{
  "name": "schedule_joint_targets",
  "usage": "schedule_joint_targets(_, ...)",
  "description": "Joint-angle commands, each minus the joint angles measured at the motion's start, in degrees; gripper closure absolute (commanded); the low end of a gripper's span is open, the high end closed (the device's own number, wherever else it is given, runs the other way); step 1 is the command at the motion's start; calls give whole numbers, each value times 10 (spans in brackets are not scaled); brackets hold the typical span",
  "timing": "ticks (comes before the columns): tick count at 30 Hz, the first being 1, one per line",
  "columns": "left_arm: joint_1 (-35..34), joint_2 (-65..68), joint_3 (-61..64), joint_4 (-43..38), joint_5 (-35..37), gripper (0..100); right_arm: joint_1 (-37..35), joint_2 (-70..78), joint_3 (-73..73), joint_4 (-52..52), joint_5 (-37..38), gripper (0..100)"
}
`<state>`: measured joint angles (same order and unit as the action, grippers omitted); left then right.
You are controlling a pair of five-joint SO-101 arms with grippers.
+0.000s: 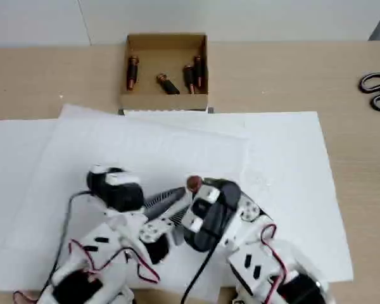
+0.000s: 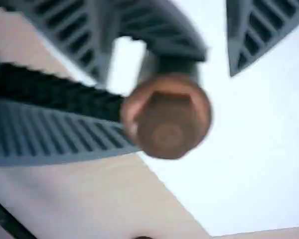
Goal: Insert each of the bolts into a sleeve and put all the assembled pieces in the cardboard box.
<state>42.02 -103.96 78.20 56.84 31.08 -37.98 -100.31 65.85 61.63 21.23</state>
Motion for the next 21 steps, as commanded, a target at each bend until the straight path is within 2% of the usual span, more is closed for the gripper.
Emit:
schedule_joint_targets(1, 4, 3, 9, 47, -7, 807, 5, -8, -22, -38, 2, 995)
schedule_joint_targets(9, -84, 2, 9, 49, -69, 827, 6, -8, -22, -37, 3, 995)
schedule_joint_targets(14, -142, 1, 9, 48, -109, 998, 10, -8, -22, -37, 3, 995)
schedule_joint_targets(21, -260, 1, 29, 47, -135, 994, 83, -8, -22, -37, 0, 995)
